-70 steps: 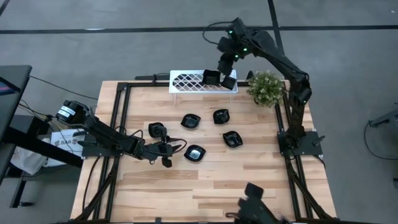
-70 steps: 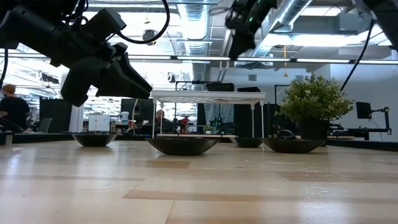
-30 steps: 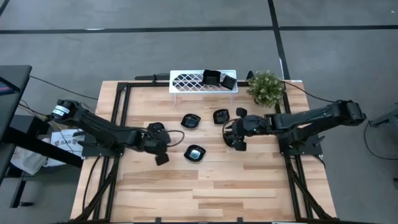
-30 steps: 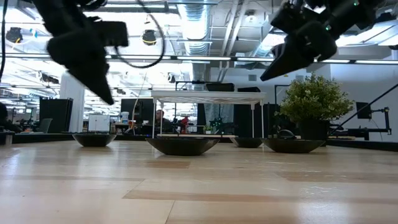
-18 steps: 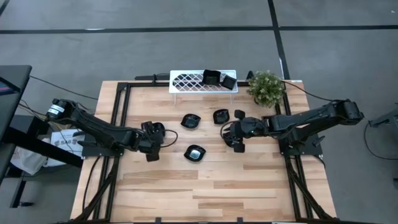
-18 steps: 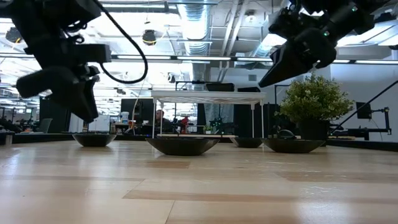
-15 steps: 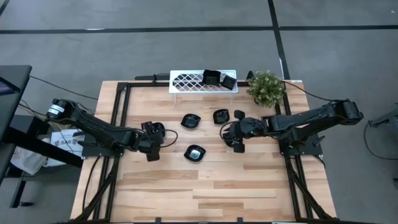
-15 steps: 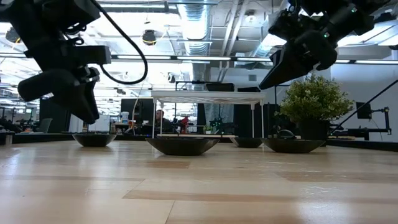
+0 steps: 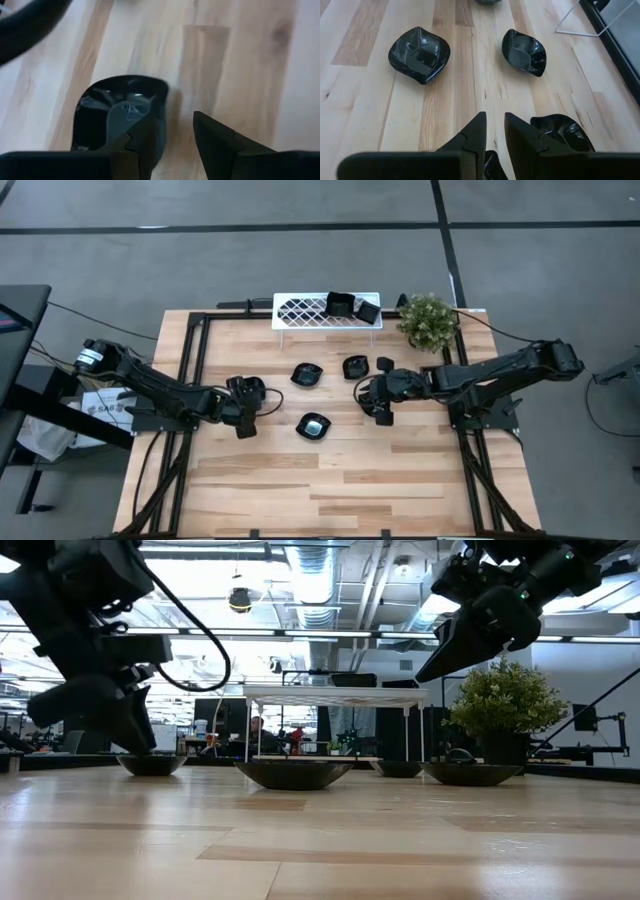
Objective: Pick & Place Mini shaped plates
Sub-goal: Put the black leaf-shaped plate on the shelf
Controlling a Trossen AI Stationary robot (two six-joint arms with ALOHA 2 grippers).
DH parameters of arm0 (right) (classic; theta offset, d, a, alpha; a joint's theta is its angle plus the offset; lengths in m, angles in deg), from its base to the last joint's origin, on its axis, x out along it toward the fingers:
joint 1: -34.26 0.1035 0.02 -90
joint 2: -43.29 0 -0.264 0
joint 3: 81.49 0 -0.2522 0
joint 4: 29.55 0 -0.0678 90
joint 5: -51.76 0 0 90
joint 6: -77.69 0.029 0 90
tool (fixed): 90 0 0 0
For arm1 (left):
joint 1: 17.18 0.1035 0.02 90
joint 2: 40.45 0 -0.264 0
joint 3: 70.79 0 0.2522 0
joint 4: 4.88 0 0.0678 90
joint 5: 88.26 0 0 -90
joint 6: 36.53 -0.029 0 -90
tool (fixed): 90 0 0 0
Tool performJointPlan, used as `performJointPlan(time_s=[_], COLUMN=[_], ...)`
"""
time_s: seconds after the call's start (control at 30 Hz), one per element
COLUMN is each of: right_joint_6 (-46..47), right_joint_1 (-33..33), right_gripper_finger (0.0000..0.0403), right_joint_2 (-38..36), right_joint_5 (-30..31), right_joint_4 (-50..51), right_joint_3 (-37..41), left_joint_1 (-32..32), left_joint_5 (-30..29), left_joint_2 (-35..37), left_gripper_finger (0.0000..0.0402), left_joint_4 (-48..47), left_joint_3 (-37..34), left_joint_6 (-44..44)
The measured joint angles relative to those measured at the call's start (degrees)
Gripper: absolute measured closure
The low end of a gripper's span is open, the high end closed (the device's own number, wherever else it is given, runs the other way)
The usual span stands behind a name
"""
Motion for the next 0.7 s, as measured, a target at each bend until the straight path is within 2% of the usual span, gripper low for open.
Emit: performJointPlan(time_s=[0.23,0.37,0.47,0.7], right_joint_6=[-0.12,-0.22,-0.22,-0.22], right_joint_1=[0.0,0.0,0.02,0.02], right_gripper_finger=[0.0339,0.0339,0.0339,0.0339], right_joint_2=[0.0,0.0,0.0,-0.02], right_joint_5=[0.0,-0.02,-0.02,-0.04], right_joint_4=[-0.04,-0.11,-0.13,-0.17], right_joint_3=[0.0,0.0,0.0,0.0], left_joint_1=[4.98,7.2,7.91,7.87], left_joint_5=[-0.02,2.98,6.26,6.72], left_joint_2=[0.0,0.0,0.0,0.0], left_gripper_finger=[0.027,0.027,0.027,0.027], left_joint_4=[0.33,0.5,0.79,0.92], left_joint_3=[-0.16,-0.16,-0.16,-0.16], left_joint_6=[0.04,0.04,0.04,-0.08])
